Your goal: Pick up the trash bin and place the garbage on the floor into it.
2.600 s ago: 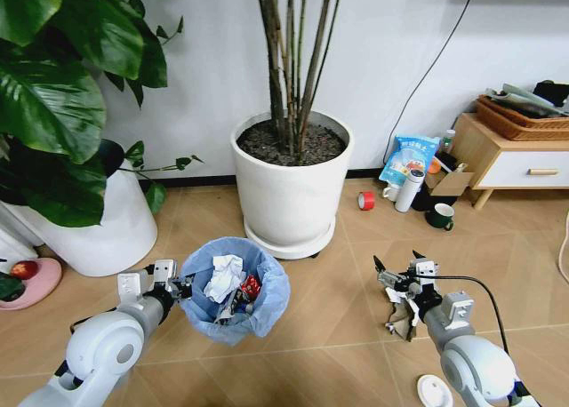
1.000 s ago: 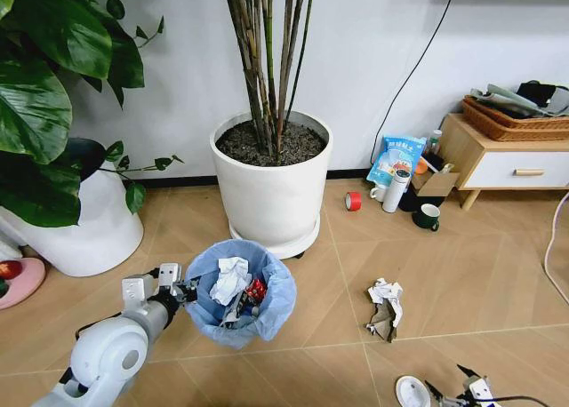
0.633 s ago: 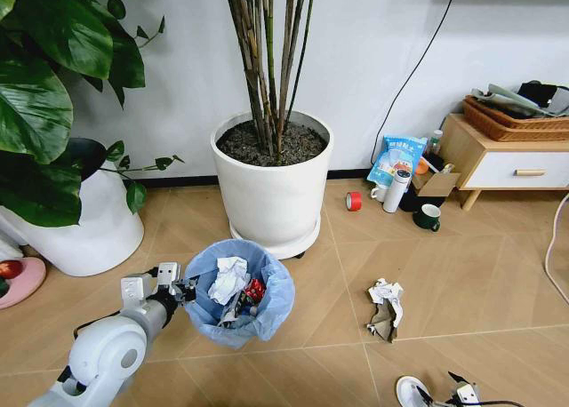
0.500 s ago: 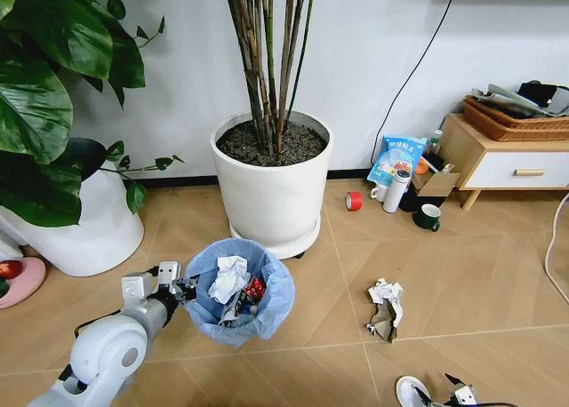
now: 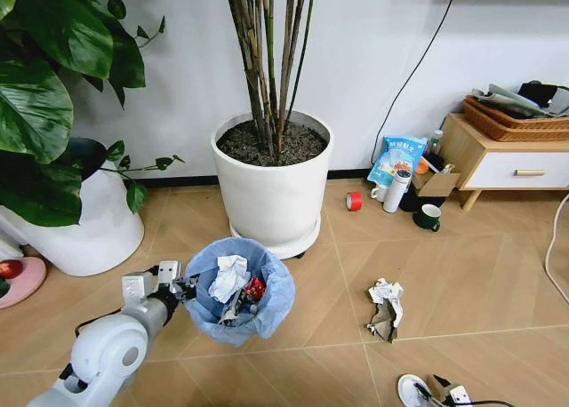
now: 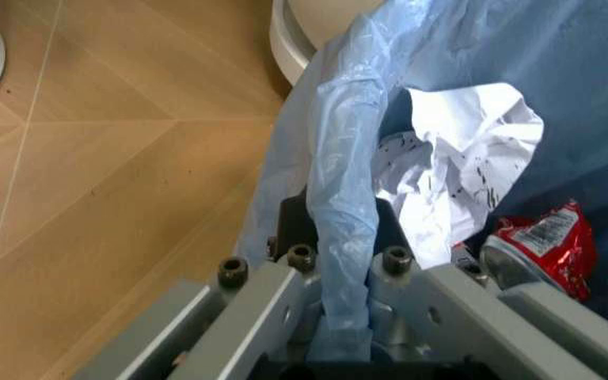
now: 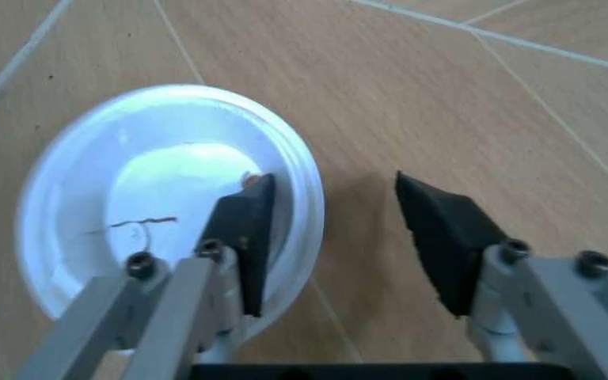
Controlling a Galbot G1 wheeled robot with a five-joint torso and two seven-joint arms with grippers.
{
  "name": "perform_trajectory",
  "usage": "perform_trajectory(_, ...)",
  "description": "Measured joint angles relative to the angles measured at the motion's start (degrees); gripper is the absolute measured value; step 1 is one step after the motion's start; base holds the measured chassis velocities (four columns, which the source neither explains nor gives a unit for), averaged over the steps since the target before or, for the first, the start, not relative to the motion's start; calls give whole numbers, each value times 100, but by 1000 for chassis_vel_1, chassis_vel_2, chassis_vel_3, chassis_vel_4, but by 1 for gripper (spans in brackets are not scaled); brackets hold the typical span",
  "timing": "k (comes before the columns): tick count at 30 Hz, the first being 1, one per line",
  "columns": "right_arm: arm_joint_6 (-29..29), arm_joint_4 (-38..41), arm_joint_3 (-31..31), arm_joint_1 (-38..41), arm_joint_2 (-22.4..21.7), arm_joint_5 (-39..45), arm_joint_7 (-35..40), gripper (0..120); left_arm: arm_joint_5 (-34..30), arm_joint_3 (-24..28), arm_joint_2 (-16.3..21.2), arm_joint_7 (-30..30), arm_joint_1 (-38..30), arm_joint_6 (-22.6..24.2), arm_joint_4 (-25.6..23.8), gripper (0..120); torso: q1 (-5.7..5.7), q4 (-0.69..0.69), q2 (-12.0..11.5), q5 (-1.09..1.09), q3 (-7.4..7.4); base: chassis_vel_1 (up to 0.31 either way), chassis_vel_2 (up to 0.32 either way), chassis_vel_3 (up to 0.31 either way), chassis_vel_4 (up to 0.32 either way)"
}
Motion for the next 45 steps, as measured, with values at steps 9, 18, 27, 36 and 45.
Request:
perform_trajectory(9, 5, -66, -33, 82, 42, -17, -26, 14, -17, 5, 5, -11, -25, 0, 20, 0, 0, 0, 0, 2, 0, 0, 0, 0, 0)
perform_trajectory(18, -53, 19, -72, 122, 96, 22, -22, 0, -20, 3, -9, -11, -34, 9, 35, 0, 0, -1, 0, 5, 0, 0, 0, 0, 0)
perform_trajectory(27, -319, 1044, -93, 116, -121, 438, 120, 0, -19, 4, -1, -3, -29, 13, 34, 0, 0, 0, 0, -1, 0, 0, 0, 0, 0)
perform_trajectory(36, -746, 2317, -255, 756, -647, 1007, 405, 0, -26, 31, 47, -4, -7, 26, 16, 0, 0, 0, -1, 0, 1, 0, 0, 0, 0)
perform_trajectory(45, -1569, 3518, -801, 1586, -1024, 1882, 848, 0, -135, 119, 188, -39, -142, 45, 72, 0, 0, 1, -1, 0, 1, 0, 0, 0, 0)
